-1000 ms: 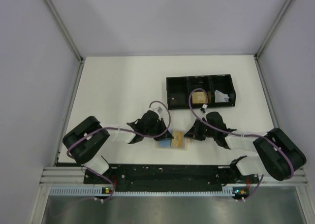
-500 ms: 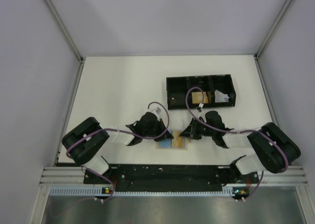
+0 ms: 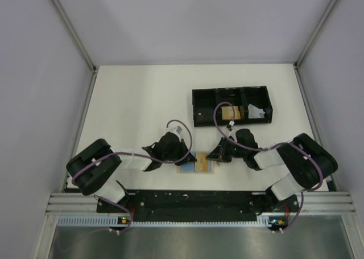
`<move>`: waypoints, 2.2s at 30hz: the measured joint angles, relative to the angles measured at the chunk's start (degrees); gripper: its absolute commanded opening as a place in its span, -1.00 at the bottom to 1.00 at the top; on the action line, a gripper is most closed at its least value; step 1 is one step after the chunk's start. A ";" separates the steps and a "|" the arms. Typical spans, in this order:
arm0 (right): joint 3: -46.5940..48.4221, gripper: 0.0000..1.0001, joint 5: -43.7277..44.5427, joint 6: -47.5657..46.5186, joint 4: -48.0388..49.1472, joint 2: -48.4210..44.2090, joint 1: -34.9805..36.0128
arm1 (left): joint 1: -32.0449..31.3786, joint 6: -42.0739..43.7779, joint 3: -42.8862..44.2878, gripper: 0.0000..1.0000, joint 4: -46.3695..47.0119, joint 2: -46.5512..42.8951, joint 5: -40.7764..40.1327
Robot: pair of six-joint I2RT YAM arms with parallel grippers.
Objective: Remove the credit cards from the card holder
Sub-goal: Remove the credit card from the card holder.
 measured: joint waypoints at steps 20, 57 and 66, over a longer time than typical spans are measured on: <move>1.92 -0.91 -0.04 -0.24 -3.28 0.98 -0.46 | 1.77 0.13 -3.74 -1.00 -2.12 -5.53 -2.03; 12.79 0.18 -5.88 -24.35 -21.53 -14.51 -0.72 | 11.47 12.17 -16.46 -1.00 4.85 -24.83 7.80; 24.15 0.19 -15.04 -39.06 -30.10 -12.57 0.66 | 11.63 15.80 -16.04 -1.00 5.64 -27.41 12.74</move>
